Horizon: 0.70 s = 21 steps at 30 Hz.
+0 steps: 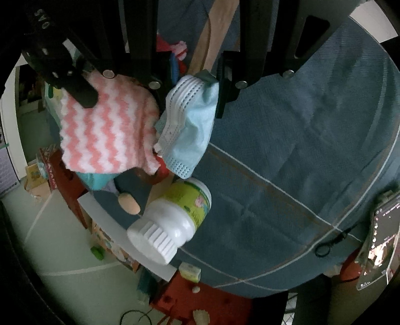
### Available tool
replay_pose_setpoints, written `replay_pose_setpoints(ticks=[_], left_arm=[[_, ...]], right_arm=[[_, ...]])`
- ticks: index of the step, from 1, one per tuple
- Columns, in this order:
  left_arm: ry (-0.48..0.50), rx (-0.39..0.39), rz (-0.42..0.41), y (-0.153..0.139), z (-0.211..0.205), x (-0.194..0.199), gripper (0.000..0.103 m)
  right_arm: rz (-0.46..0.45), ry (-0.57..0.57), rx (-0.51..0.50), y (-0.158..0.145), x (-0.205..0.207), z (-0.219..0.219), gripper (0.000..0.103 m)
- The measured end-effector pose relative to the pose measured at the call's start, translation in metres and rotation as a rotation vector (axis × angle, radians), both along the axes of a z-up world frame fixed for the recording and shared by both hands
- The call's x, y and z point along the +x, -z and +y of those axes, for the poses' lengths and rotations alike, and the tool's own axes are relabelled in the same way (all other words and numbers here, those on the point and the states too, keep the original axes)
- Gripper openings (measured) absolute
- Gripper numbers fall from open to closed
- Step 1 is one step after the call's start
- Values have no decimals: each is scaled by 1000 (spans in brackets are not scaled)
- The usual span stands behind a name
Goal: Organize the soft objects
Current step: 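Carry the pink cloth with the right tool while the left tool carries the mask over the white tray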
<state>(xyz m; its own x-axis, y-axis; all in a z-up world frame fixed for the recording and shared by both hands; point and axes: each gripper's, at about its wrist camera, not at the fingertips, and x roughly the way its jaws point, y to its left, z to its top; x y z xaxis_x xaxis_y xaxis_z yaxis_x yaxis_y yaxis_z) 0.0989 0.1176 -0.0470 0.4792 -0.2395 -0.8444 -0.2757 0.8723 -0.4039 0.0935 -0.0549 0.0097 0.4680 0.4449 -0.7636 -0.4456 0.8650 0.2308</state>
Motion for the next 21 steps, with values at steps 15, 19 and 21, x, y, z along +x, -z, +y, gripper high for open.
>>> replay_pose_setpoints(ticks=[15, 19, 21], left_arm=[[-41, 54, -209, -62, 3, -26, 25], [-72, 67, -194, -58, 9, -25, 24], [-80, 70, -192, -58, 10, -26, 24]], right_arm=[[-174, 46, 186, -64, -21, -34, 11], [-217, 81, 224, -80, -26, -51, 11], [-231, 106, 242, -85, -27, -61, 11]])
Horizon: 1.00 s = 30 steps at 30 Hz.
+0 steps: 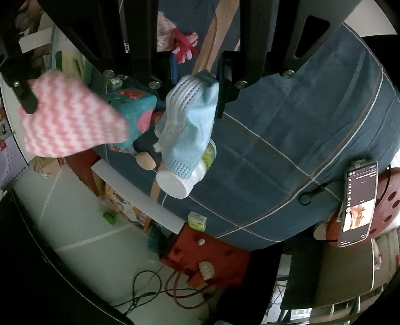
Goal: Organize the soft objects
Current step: 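Carry the pink cloth with the right tool while the left tool carries the mask over the white tray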
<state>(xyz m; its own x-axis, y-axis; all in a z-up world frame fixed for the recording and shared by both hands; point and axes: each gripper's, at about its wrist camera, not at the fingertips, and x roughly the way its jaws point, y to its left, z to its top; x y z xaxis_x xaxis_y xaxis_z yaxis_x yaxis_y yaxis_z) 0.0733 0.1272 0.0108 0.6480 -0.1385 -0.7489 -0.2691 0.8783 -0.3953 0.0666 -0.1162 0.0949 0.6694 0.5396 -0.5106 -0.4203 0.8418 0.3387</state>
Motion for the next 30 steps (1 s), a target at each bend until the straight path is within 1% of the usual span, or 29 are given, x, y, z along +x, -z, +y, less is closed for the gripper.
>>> replay_pose_setpoints(ticks=[7, 11, 14, 16, 18, 23, 25, 30], left_arm=[[7, 26, -18, -12, -10, 1, 25], [22, 51, -31, -25, -22, 2, 25], [48, 75, -41, -34, -34, 5, 24], [83, 91, -52, -43, -47, 9, 25], [121, 103, -65, -50, -60, 12, 25], [249, 148, -76, -62, -100, 28, 25], [294, 176, -81, -66, -121, 36, 25], [420, 190, -94, -73, -178, 49, 25]], right_arm=[[-33, 70, 47, -12, -2, -31, 11], [-61, 138, 70, -20, -6, -58, 11], [-69, 213, 83, -22, -9, -82, 11], [-65, 268, 81, -23, -11, -99, 11], [-42, 327, 87, -20, -11, -118, 11], [5, 494, 78, -10, -12, -163, 11], [13, 551, 73, -7, -16, -182, 11], [46, 715, 39, 1, -23, -227, 11]])
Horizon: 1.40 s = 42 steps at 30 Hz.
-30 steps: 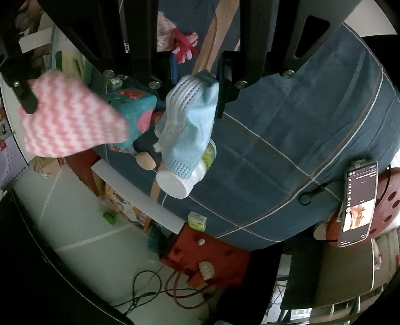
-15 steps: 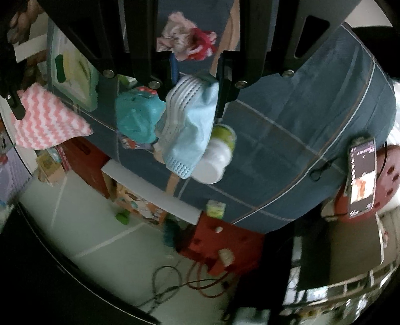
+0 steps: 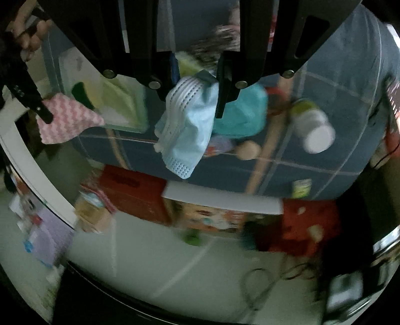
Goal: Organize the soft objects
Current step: 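Carry the pink cloth with the right tool while the left tool carries the mask over the white tray, then open the right tool to drop the pink cloth while the left tool releases the mask into the tray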
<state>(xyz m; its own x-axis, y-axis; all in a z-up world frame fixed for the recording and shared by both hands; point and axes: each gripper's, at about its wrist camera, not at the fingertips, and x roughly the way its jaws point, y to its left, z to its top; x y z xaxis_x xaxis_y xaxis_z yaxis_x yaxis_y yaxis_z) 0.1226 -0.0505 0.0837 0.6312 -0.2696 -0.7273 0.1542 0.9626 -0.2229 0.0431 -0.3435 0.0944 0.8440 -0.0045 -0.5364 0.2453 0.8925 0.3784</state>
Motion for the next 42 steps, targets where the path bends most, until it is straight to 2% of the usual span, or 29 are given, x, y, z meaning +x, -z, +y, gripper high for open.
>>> replay_pose_setpoints(ticks=[5, 10, 16, 25, 32, 38, 40, 42], left_arm=[[129, 34, -3, 0, -60, 5, 25], [243, 57, 1, 7, -114, 8, 25], [339, 89, 34, 31, -166, 15, 25], [375, 108, 91, 73, -195, 29, 25], [361, 136, 180, 109, -199, 38, 25], [351, 135, 213, 118, -194, 37, 25], [352, 128, 219, 117, -192, 37, 31], [350, 118, 221, 113, -190, 35, 44]], right_arm=[[20, 128, 35, 6, -11, -41, 11], [48, 228, 19, 8, -21, -64, 11], [85, 330, 6, 16, -28, -87, 11], [169, 361, 29, 42, -15, -103, 11], [298, 315, 51, 66, 0, -99, 12], [372, 295, 49, 76, 5, -95, 14], [380, 295, 33, 73, 4, -93, 14], [383, 295, 16, 68, 3, -91, 15]])
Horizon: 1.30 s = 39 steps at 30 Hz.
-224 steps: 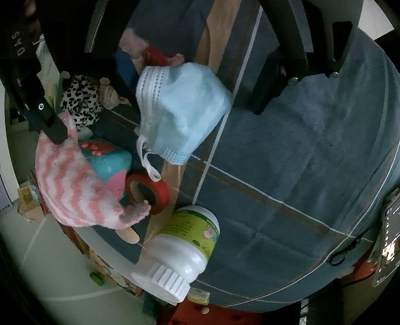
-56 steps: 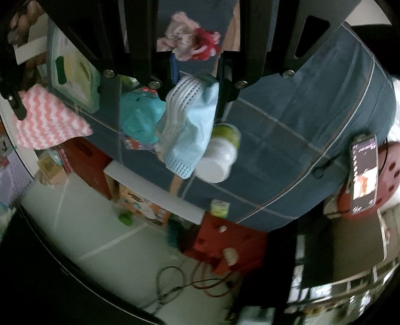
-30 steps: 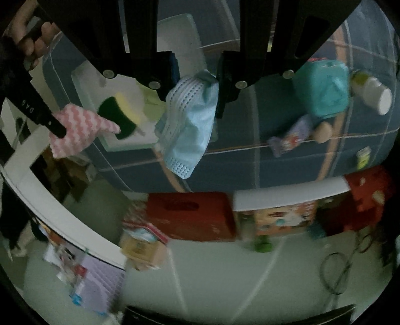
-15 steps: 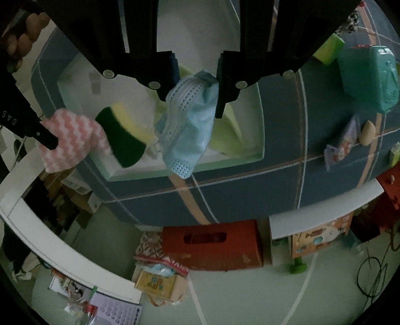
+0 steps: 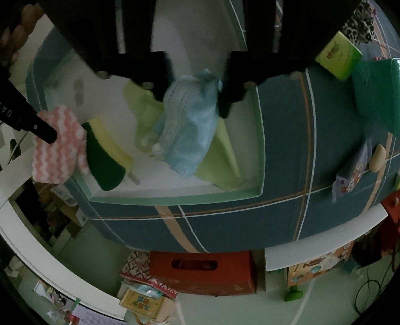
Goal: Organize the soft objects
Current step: 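Open the right tool to drop the pink cloth while the left tool releases the mask into the tray, then move both tools back from the tray to the pile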
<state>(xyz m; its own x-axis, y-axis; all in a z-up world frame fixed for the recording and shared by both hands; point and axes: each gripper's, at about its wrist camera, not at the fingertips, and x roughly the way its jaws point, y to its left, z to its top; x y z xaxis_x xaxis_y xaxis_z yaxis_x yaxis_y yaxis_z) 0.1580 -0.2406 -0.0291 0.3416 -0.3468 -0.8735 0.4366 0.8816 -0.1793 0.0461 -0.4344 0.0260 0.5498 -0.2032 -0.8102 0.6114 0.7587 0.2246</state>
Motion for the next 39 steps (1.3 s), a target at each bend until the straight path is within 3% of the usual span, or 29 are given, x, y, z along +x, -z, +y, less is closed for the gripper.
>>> replay_pose_setpoints(ticks=[2, 6, 8, 14, 23, 27, 39], left_arm=[[-4, -12, 2, -5, 2, -1, 59], [-18, -18, -4, -17, 11, -3, 67], [-34, -22, -11, -23, 18, -3, 76], [-99, -24, -70, -44, 44, -6, 92], [-160, -7, -134, -55, 80, -16, 93], [-191, -24, -146, -55, 99, -21, 103], [-286, -40, -207, -62, 149, -35, 103]], right_arm=[[10, -5, -24, -5, -2, 4, 21], [14, -13, -60, -14, -3, 10, 41], [22, -24, -80, -18, -3, 15, 48], [49, -79, -126, -23, 0, 31, 61], [42, -189, -156, -24, 7, 60, 85], [20, -248, -164, -25, 10, 78, 103], [-36, -383, -172, -26, 15, 130, 103]])
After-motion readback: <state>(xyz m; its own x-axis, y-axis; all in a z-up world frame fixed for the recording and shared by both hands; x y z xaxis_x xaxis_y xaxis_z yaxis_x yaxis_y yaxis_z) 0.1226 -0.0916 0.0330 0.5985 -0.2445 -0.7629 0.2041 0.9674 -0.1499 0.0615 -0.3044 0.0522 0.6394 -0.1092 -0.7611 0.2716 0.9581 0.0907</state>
